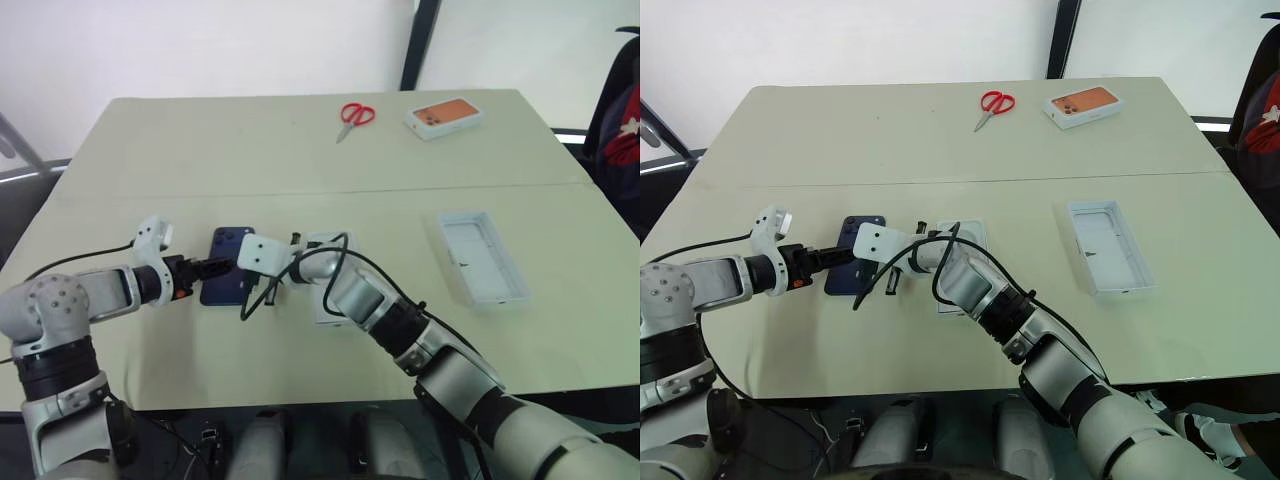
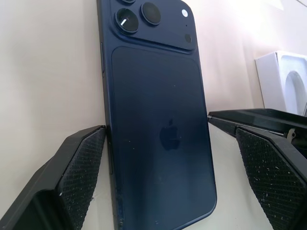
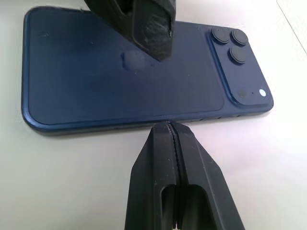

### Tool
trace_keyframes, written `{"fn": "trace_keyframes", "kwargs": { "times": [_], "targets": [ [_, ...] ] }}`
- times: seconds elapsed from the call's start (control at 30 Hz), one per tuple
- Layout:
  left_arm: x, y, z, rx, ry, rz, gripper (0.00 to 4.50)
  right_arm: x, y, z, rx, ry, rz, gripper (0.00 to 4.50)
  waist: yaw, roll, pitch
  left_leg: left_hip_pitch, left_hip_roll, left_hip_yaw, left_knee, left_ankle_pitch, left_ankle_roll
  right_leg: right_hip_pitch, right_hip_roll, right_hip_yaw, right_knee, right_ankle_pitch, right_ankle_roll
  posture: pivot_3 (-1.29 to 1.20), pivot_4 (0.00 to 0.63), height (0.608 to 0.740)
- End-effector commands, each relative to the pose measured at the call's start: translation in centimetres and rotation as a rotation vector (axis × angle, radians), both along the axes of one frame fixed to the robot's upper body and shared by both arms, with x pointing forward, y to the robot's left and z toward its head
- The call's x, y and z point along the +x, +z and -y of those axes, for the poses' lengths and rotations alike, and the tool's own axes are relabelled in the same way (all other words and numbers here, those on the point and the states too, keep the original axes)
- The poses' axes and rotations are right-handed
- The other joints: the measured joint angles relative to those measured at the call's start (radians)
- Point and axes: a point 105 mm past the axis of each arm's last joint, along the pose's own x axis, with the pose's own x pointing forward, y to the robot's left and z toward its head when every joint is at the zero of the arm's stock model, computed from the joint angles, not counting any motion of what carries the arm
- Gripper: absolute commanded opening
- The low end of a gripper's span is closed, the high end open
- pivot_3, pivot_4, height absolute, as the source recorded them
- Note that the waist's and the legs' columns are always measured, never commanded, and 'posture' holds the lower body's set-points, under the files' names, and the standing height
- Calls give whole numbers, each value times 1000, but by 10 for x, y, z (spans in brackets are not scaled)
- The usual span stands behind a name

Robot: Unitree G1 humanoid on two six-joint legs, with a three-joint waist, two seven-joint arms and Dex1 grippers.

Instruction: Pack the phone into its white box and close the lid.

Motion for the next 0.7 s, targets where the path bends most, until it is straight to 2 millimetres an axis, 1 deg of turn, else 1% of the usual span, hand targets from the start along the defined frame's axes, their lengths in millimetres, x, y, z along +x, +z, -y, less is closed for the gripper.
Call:
{"fn": "trace_keyframes", "kwargs": {
  "times": [0.03,0.1,0.23,0.5,0.63,0.7],
  "targets": [
    [-11,-19,17,-44,-75,-91,4500,-4,9,-12,5,51,44,11,0,0,0,0,0,0,0,0,0,0,0,0,0,0,0,0,150,740],
    [-12,-18,19,-52,-85,-87,4500,-5,8,-13,-2,55,43,11,0,0,0,0,0,0,0,0,0,0,0,0,0,0,0,0,150,740],
    [-13,-15,30,-89,-129,-65,4500,-8,5,-16,-10,74,40,11,-1,0,-1,0,0,0,0,0,0,0,0,0,0,0,0,0,150,740],
    [-15,-11,54,-175,-193,-37,4500,-7,4,-11,-9,70,42,11,1,0,-1,0,0,0,0,0,0,1,0,0,0,0,0,0,150,740],
    [-14,-12,55,-176,-186,-40,4500,-7,4,-10,-9,66,42,11,-2,0,-1,1,0,0,-1,0,0,0,0,0,0,0,0,0,150,740],
    [-12,-11,49,-179,-160,-38,4500,-7,3,-8,-9,61,42,11,-1,0,-1,1,0,0,-1,0,0,1,0,0,0,0,0,0,150,740]
  ]
}}
